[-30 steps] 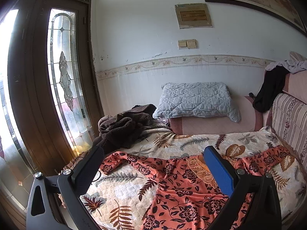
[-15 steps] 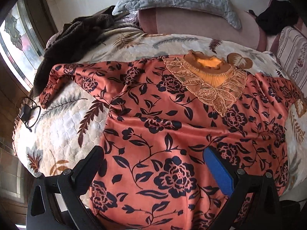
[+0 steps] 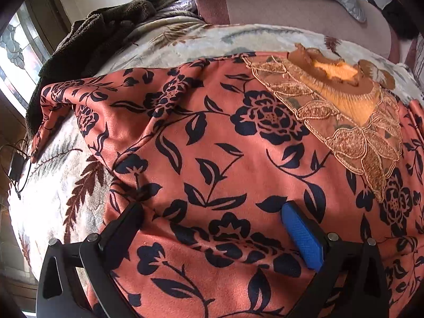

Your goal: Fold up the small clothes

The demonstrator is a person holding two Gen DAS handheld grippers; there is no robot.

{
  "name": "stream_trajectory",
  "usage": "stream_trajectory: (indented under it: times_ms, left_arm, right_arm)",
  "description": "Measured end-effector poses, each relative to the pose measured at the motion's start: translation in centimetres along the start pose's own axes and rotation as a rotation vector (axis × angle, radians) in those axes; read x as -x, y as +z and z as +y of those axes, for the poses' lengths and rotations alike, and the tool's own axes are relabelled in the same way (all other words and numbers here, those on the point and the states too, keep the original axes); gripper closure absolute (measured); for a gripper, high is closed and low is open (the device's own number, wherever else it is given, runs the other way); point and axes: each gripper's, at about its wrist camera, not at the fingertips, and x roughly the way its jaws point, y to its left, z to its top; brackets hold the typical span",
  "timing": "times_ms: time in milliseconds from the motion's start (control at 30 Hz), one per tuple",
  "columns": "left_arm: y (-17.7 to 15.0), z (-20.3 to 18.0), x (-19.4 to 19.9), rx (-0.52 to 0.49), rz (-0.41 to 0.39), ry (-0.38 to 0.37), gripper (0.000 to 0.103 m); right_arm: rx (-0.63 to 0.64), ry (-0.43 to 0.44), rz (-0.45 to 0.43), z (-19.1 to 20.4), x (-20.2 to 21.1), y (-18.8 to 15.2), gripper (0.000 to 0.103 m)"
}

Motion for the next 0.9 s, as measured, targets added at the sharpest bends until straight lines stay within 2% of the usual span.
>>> stream_trajectory:
  times_ms: [67,100,167,233,333,433,500,600,667,800,900]
  left_arm:
    - [0.0,0.2,-0.2,0.021,0.000,-0.012,0.000]
    - [0.1,0.3,-0.3,0.033,-0.001,-0.021,0.000]
    - [-0.1,0.6,-0.5,0.061,-0.025,-0.041,0.000]
    - [-0.2,0.6,-0.5,0.065,-0.032,-0.048,0.000]
    - [-0.1,0.6,-0.5,0.055,-0.018,-0.056,0.000]
    - [0.3,0.7,-0.1,0.038,0.003,-0.073,0.000]
    - [0.8,1.6,1.1,0.060,-0.019,-0.102,0.000]
    - [1.8,4.0,3.7,0.134,-0.109,-0.110,0.000]
    - [2.3,5.8,5.2,0.172,-0.174,-0.075,0.000]
    - [2.5,10.5,6.9,0.250,-0.247,-0.009,0.000]
    - [2.3,14.1,7.4,0.309,-0.281,0.045,0.000]
  right_arm:
    - [0.062,-0.019,-0.048,0.8,-0.7,0.5,0.051]
    - [0.089,-0.028,-0.058,1.2,-1.2,0.6,0.058]
    - [0.108,-0.055,-0.071,1.1,-2.0,0.8,0.086]
    - [0.105,-0.024,-0.075,0.8,-1.9,0.5,0.097]
    - [0.134,0.072,-0.101,1.9,0.6,-0.9,0.098]
    - [0.242,0.159,-0.112,5.7,4.4,-3.3,0.098]
    - [0.303,0.231,-0.104,8.6,7.3,-5.5,0.098]
    - [0.395,0.340,-0.070,13.2,11.4,-10.3,0.098]
    - [0.460,0.395,-0.032,16.4,13.0,-14.5,0.098]
    - [0.544,0.495,0.094,22.0,13.2,-24.2,0.098]
    - [0.596,0.524,0.198,24.4,11.6,-32.7,0.098]
